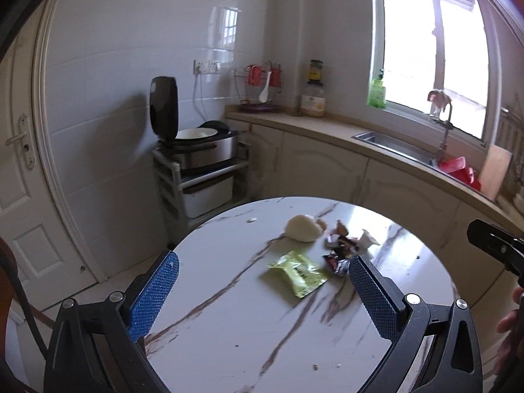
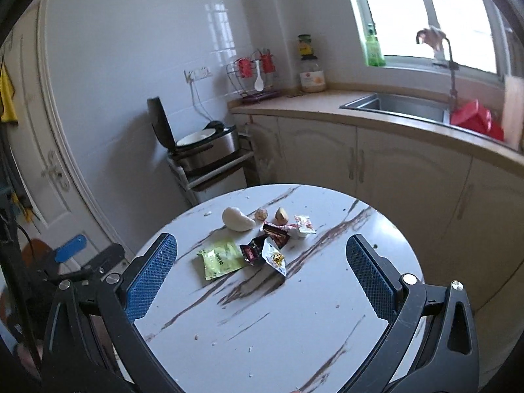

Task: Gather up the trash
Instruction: 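Move both open tools back over the table, then grasp the yellow-green packet with the left tool while the right tool grasps the white-yellow sachet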

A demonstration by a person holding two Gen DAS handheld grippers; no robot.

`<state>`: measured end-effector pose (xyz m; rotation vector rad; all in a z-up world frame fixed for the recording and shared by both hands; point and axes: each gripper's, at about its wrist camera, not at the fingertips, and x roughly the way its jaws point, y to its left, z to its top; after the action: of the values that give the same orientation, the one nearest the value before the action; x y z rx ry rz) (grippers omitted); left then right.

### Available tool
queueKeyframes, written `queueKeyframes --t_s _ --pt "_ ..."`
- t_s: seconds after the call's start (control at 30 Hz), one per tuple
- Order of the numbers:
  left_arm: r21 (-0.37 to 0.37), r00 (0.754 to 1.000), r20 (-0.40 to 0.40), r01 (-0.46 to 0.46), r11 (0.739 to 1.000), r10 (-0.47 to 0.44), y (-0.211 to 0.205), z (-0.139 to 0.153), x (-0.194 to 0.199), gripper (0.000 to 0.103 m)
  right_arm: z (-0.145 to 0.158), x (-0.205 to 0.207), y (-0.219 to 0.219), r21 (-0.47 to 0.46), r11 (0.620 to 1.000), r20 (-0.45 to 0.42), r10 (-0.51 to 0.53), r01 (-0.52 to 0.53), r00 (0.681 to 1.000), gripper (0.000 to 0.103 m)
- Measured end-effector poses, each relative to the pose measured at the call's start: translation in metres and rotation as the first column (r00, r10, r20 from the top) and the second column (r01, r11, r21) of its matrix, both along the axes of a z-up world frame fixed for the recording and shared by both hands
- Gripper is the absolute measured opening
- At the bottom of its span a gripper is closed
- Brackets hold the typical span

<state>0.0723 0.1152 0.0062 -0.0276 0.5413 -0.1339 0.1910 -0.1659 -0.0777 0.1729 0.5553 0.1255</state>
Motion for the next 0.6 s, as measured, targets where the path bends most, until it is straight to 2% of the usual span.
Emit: queueKeyframes --t_s 0.17,0.37,0.6 --pt "-0.005 0.998 -0.054 0.006 1.000 -0.006 -0.003 -0.014 0.025 0.102 -0.014 0.018 0.013 -0.071 0.997 -0.054 0.000 -0.004 0.999 0.103" --pt "0.016 0.988 -0.149 0.037 0.999 -0.034 -0.017 -0.039 0.059 0.102 -0.044 0.045 0.008 -0.099 0.995 -0.159 -0.007 -0.009 0.987 0.103" --pt "0.028 0.963 -0.261 0.071 0.997 -0.061 -0.030 -0.065 0.127 0.102 -0.083 0.079 0.005 -0.118 0.993 -0.263 -0.003 -0.029 0.965 0.103"
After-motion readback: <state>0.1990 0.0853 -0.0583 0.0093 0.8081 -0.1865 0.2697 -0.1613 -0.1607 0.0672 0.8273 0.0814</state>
